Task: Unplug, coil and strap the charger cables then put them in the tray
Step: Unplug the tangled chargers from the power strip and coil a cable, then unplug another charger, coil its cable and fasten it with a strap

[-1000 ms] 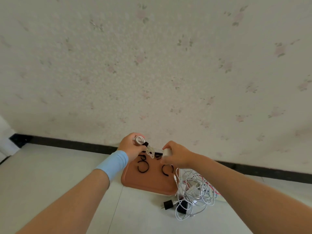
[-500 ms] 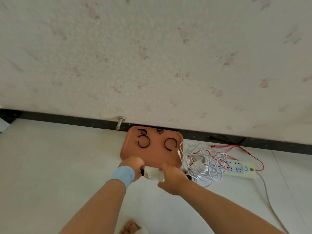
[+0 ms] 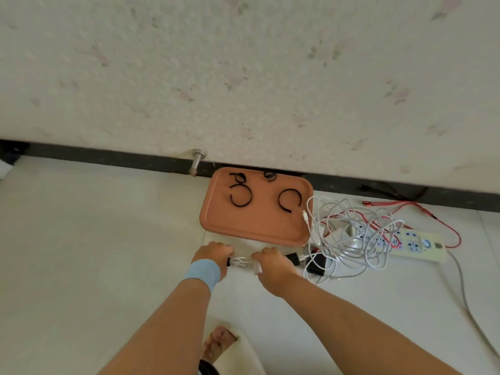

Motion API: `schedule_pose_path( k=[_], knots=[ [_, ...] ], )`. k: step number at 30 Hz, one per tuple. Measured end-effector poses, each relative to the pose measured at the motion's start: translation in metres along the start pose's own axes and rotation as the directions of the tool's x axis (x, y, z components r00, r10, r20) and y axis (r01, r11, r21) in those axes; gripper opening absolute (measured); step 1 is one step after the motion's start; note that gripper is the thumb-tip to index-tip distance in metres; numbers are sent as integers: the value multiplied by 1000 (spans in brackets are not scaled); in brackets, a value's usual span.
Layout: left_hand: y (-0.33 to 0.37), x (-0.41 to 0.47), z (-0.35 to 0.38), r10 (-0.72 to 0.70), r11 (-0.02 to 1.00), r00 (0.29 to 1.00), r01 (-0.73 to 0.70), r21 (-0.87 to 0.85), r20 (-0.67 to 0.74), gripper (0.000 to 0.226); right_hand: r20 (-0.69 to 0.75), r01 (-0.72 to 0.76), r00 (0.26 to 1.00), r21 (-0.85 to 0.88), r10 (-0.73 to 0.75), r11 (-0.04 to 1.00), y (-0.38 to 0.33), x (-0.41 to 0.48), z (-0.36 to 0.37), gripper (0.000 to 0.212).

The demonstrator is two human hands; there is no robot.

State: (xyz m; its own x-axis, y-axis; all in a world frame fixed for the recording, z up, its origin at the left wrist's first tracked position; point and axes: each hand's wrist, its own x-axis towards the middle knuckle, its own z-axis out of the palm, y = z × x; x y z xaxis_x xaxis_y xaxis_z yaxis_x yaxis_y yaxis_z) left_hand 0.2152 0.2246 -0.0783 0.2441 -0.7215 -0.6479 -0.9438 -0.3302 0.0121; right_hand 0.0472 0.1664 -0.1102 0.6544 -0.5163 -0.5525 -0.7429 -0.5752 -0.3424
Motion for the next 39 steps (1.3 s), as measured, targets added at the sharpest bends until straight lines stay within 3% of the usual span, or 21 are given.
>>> schedule_pose_path(
  k=[3, 7, 9, 11, 13, 16, 18, 19, 22, 25, 27, 28, 30, 31, 33, 35, 36, 37, 39],
  knots=[
    [7, 0, -5, -9, 993, 998, 1, -120, -61, 42, -5, 9, 1000, 31, -9, 999, 3, -4, -7, 54],
    [32, -3, -27, 36, 967, 982, -81, -241, -184, 28, -77, 37, 996, 31, -34, 999, 10, -20, -39, 43],
    [50, -6, -38, 38, 949, 968, -113, -294, -250, 18, -204, 83, 975, -12, -83, 996, 18, -31, -57, 34],
    [73, -8, -50, 42, 936, 953, -142, -321, -300, 12, -424, 135, 892, -76, -154, 988, 36, -40, -72, 22],
    [98, -9, -63, 102, 928, 934, -213, -305, -341, 14, -517, 124, 835, -160, -190, 979, 56, -51, -89, 18],
    [130, -8, -77, 214, 908, 903, -324, -266, -371, 19, -293, 9, 950, -314, -106, 949, 88, -73, -114, 45],
    [147, -5, -79, 267, 903, 896, -361, -234, -354, 24, -180, -90, 984, -431, 13, 898, 111, -87, -125, 67],
    [156, -4, -79, 277, 902, 898, -366, -230, -342, 25, -161, -136, 985, -467, 68, 874, 123, -93, -129, 67],
    [175, -1, -77, 290, 902, 903, -369, -225, -317, 26, -218, -255, 963, -527, 161, 811, 155, -107, -134, 46],
    [186, 4, -74, 306, 909, 896, -376, -182, -322, 30, -355, -437, 885, -411, 301, 800, 176, -111, -139, 46],
    [191, 7, -75, 308, 912, 891, -377, -162, -334, 29, -420, -482, 846, -335, 330, 810, 184, -109, -138, 58],
    [192, 9, -75, 305, 914, 892, -373, -162, -334, 27, -439, -446, 853, -328, 284, 833, 185, -109, -136, 70],
    [196, 12, -75, 297, 923, 901, -356, -148, -317, 20, -451, -235, 891, -383, 41, 893, 176, -110, -133, 86],
    [196, 13, -73, 296, 929, 908, -345, -130, -298, 14, -452, -89, 884, -420, -124, 903, 169, -107, -130, 83],
    [197, 12, -68, 299, 946, 926, -319, -55, -231, 15, -412, 116, 864, -398, -290, 910, 150, -100, -118, 56],
    [194, 10, -55, 304, 952, 944, -304, 21, -129, 26, -224, 156, 944, -345, -242, 926, 128, -97, -110, 25],
    [191, 11, -46, 309, 951, 947, -307, 34, -86, 28, -108, 115, 981, -331, -158, 937, 121, -93, -102, 21],
    [187, 12, -37, 303, 953, 952, -302, 26, -41, 31, -44, 67, 996, -289, -83, 955, 118, -89, -92, 23],
    [180, 13, -21, 294, 955, 955, -296, 25, 43, 40, -62, -22, 998, -185, 11, 982, 124, -82, -70, 34]
  ],
)
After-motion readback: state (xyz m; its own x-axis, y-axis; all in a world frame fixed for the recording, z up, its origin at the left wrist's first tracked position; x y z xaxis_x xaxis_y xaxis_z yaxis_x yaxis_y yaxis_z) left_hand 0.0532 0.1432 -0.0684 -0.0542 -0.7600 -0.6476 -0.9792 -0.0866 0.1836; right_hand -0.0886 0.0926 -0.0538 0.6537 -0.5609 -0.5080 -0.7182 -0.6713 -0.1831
